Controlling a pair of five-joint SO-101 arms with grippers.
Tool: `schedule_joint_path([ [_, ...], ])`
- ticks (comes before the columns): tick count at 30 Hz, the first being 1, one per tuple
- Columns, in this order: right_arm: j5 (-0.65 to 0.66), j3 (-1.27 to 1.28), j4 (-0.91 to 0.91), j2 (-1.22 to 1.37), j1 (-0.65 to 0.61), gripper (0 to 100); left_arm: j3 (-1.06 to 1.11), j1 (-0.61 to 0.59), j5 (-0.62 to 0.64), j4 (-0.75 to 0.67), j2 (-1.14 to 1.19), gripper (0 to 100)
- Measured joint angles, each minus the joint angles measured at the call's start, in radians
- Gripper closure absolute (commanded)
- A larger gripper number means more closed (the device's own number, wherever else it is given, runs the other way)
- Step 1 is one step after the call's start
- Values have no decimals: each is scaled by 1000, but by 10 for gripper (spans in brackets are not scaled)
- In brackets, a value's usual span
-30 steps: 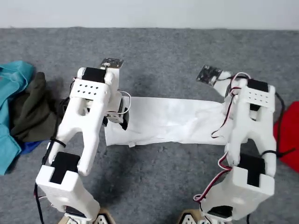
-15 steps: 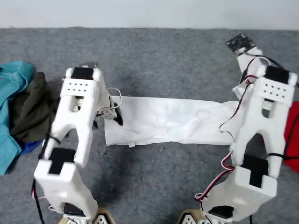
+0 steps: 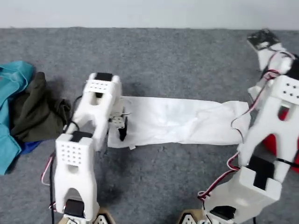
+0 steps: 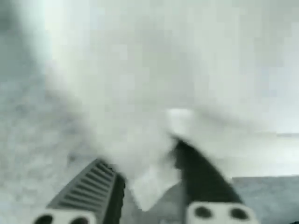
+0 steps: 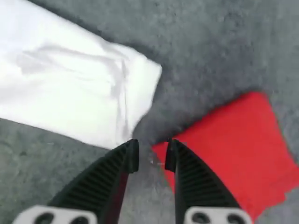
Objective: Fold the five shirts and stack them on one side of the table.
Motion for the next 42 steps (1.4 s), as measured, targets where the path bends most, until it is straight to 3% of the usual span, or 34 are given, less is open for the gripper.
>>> schedule_joint_path([
  [7, 2, 0, 0, 83, 184, 879, -92, 66, -109, 0, 37, 988],
  [16, 173, 0, 0, 244, 437, 879, -238, 87, -117, -12, -31, 986],
  [22, 213, 0, 0, 288, 526, 879, -273, 305, -147, -12, -227, 985],
  [30, 288, 0, 0, 298, 621, 879, -348, 643, -192, -18, -195, 985],
  [39, 313, 0, 0, 298, 643, 880, -781, 744, -206, -14, 126, 983],
  [42, 313, 0, 0, 298, 644, 880, -902, 763, -209, -12, 227, 930],
])
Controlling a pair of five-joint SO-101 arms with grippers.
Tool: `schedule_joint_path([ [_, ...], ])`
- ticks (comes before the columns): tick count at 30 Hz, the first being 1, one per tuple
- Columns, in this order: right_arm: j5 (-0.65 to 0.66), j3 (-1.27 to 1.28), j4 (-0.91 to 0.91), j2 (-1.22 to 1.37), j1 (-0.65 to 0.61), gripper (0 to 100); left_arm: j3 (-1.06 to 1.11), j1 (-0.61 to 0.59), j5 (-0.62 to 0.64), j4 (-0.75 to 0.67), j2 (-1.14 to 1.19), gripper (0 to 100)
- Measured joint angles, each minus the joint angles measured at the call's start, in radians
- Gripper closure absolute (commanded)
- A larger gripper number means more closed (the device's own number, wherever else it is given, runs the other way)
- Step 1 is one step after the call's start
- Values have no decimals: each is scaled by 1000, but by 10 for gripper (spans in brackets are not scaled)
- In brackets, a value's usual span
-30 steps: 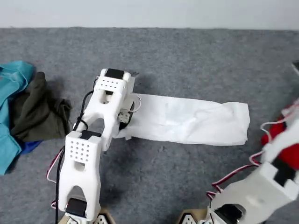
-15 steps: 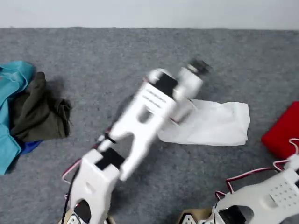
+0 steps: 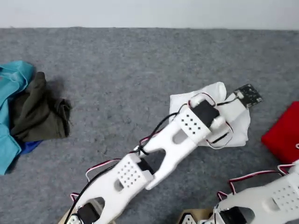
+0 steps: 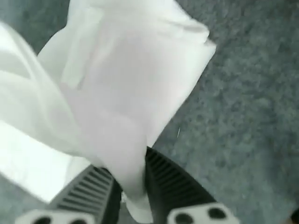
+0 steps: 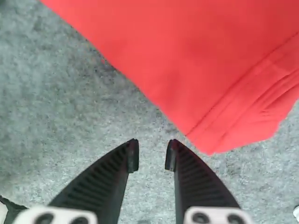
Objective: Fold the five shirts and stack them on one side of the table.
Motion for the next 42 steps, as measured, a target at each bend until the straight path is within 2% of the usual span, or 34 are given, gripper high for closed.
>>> schedule_joint_path([
  [2, 3, 0, 0, 0, 3, 880, -64, 6, 0, 0, 52, 842],
  [4, 3, 0, 0, 0, 5, 880, -110, 12, 2, -26, 83, 795],
  [8, 6, 0, 0, 0, 5, 880, -150, 15, 87, -117, 92, 807],
  [13, 6, 0, 2, 0, -3, 880, -158, 12, 95, -137, 92, 808],
  [16, -8, 0, 69, 0, -58, 876, -158, -20, 95, -138, 92, 808],
  [23, -281, 0, 75, -14, -387, 876, -158, -241, 101, -9, 92, 809],
  [28, -436, 0, 75, -18, -669, 876, -140, -453, 101, -2, 81, 847],
  [31, -503, 0, 75, -18, -784, 876, -75, -540, 101, -2, 43, 855],
  [35, -565, 0, 75, 9, -855, 876, 61, -643, 101, -2, -40, 855],
  [42, -572, 0, 64, 26, -839, 876, 318, -741, 101, -2, -196, 855],
])
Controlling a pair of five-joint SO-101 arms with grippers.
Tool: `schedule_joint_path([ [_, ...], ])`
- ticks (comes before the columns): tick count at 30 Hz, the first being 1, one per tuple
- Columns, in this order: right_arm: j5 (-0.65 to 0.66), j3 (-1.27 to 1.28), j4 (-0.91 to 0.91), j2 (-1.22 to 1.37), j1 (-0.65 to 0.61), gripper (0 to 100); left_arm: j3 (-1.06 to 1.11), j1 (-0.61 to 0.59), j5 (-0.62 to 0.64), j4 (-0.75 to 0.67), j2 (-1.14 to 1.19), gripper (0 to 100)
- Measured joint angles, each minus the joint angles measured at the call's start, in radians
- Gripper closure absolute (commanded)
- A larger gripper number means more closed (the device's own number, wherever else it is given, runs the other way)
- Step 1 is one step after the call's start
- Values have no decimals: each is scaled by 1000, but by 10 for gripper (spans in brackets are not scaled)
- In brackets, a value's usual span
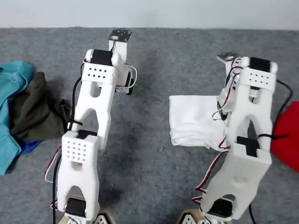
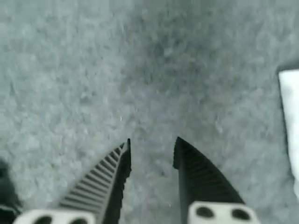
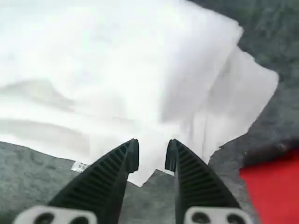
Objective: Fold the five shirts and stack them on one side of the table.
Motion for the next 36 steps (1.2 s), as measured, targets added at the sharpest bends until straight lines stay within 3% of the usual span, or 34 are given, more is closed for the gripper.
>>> schedule_joint_path([
  [22, 135, 0, -144, 146, 51, 881, 262, 2, 5, 0, -66, 857],
  [25, 138, 0, -163, 176, 51, 897, 262, 2, 5, 0, -66, 902],
  [29, 138, 0, -166, 189, 51, 991, 262, 2, 5, 0, -66, 987],
  [36, 138, 0, -166, 189, 52, 989, 324, 0, 5, 0, -66, 986],
])
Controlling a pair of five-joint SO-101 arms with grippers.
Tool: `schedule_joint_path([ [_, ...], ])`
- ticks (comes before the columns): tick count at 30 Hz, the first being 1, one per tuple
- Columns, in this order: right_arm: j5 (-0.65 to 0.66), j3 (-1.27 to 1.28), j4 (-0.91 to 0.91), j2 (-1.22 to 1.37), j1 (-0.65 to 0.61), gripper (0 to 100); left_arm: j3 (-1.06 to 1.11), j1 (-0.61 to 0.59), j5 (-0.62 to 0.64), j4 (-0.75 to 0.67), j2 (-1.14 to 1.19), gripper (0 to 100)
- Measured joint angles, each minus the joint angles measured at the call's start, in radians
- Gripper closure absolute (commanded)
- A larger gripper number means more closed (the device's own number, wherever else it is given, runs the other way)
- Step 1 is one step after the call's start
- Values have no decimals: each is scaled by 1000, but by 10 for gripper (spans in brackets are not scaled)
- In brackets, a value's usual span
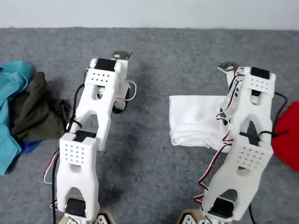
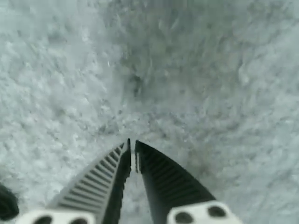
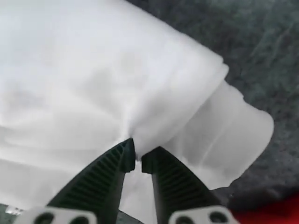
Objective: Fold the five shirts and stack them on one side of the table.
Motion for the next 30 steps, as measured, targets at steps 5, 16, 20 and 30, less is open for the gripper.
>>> schedule_joint_path([
  [5, 0, 0, 0, -37, 0, 989, 98, 0, 0, 0, 0, 986],
  [16, 0, 0, 0, -227, 43, 989, 229, 0, 2, 0, 0, 986],
  [20, 0, 0, 0, -227, 107, 989, 232, 0, 2, 0, 0, 986],
  [30, 0, 0, -129, -127, 219, 868, 232, 0, 2, 0, 0, 986],
])
